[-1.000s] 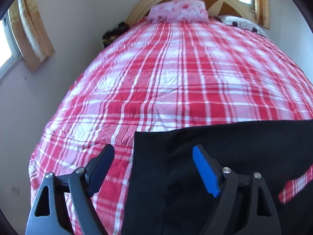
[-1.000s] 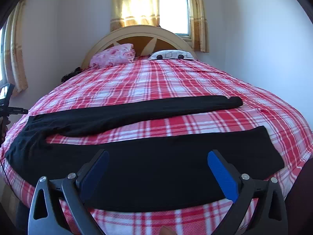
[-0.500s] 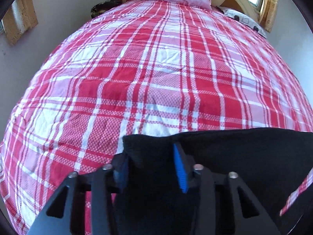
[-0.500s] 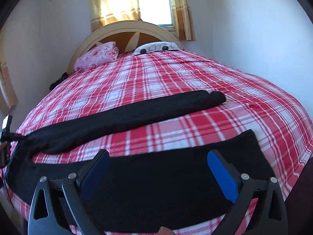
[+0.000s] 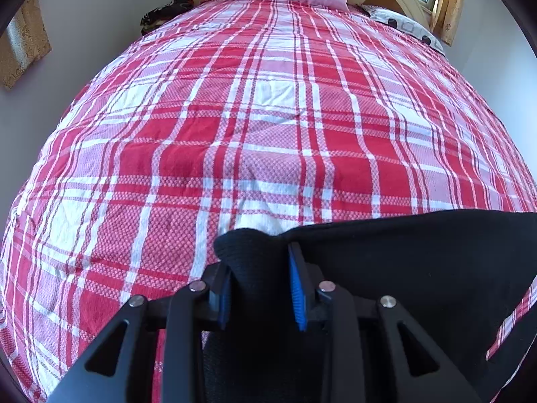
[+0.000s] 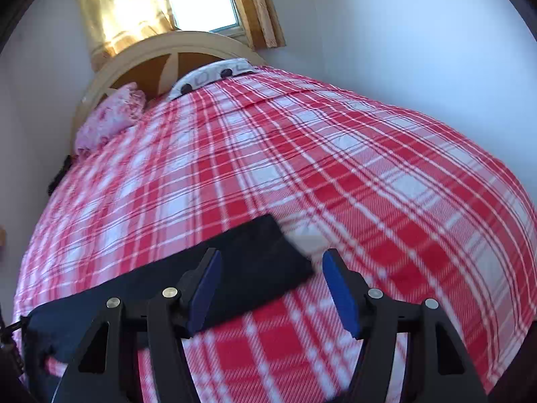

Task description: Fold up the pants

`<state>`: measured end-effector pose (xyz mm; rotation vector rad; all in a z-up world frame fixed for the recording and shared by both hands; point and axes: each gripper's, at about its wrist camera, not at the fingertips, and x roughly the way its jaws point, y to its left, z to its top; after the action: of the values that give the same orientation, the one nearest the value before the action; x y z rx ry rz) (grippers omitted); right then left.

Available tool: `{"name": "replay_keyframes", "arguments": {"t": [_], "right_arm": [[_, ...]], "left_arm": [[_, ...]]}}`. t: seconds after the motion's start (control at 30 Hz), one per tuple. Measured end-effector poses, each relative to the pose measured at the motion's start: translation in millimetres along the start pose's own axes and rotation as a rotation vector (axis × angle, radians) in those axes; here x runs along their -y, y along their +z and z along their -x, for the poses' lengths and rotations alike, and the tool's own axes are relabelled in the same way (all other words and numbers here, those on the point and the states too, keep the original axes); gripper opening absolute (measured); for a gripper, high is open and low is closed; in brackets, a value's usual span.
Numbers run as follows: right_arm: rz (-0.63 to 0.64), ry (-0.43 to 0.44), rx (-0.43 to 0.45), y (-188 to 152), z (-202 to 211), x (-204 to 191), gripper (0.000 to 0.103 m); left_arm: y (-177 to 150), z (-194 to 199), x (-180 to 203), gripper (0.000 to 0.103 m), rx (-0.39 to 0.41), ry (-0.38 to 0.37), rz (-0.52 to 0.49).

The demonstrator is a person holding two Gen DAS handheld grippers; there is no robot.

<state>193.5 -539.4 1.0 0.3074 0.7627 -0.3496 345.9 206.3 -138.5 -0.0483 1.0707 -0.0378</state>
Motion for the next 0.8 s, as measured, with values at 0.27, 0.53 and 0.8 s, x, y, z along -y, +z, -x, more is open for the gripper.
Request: {"name": "replay_keyframes", "arguments": {"t": [0.27, 0.53, 0.8], "right_arm": [[0.024, 0.021, -0.17, 33, -94, 0, 0.06], [0.033, 0.085, -0.304, 38, -147, -10, 0.034], [0.081, 0.1, -0.189, 43, -99, -15, 0.006]], "left_arm": [[4, -3, 4, 0.03, -0.007, 0.011, -0.034], [8, -7, 7, 0.023, -0.003, 0.001, -0.059], [6, 19, 4, 0.013, 0.09, -0.053, -0.023]]}}
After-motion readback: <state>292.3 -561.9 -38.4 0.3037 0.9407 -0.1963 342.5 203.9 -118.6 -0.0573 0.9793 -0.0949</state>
